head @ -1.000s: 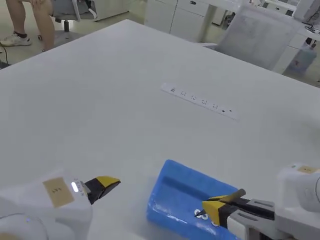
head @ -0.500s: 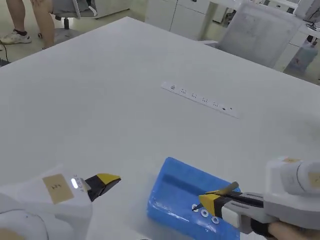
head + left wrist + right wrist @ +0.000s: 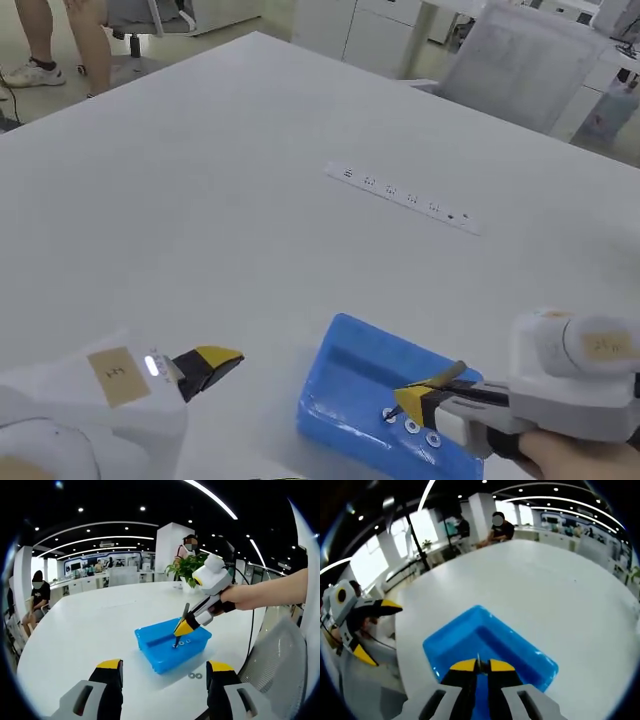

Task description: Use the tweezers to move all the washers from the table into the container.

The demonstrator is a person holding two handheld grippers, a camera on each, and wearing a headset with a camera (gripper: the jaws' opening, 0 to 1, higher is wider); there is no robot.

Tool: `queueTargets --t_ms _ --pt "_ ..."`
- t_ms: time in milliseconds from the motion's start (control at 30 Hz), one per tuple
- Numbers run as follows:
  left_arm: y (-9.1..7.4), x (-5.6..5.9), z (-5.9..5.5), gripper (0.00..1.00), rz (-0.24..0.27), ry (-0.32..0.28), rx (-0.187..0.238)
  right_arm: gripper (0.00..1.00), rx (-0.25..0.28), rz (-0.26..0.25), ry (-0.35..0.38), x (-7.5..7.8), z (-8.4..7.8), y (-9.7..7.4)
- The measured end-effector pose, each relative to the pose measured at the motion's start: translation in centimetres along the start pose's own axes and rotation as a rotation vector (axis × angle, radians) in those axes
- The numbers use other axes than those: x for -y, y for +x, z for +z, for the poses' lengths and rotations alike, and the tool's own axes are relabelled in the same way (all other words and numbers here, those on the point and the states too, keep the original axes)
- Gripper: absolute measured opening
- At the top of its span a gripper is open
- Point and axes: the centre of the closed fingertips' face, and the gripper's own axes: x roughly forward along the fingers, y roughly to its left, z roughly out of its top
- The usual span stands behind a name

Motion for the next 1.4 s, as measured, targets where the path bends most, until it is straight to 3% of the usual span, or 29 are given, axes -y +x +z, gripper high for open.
queueTargets --t_ms 433,667,800,833,900,1033,1167,1400 --pt "0.0 -0.1 0.1 0.67 0.002 0.001 0.002 0.04 -0.006 -0.008 -0.002 0.0 -0.2 -0.1" --pt "-0.1 -0.2 0.0 0.66 0.003 -0.001 0.003 0.03 0.012 0.003 -0.014 -0.7 0.4 -0.9" --pt "0.0 -0.1 0.0 0.66 -0.001 0.003 0.001 0.00 -0.055 -0.015 -0.127 -0.8 -0.5 -1.3" --pt "0.0 -0.1 0.0 0.66 -0.002 0.003 0.000 0.00 -0.027 -0.012 -0.152 -0.8 0.2 -1.1" --pt "0.0 0.0 -0.1 0.66 -0.003 0.004 -0.001 0.00 -0.038 0.040 -0.111 -2.1 0.3 -1.3" --pt "0.0 0.0 -0.1 0.66 -0.003 0.005 -0.001 0.00 -0.061 0.003 -0.173 -1.7 -0.2 -1.4" --pt "0.0 0.0 -0.1 0.66 -0.004 0.002 -0.003 0.00 -0.070 -0.007 -0.178 -0.8 -0.8 -2.0" --pt "0.1 0.3 -0.1 0.66 -0.015 0.009 -0.009 0.00 -0.154 0.048 -0.231 -0.6 -2.4 -1.9"
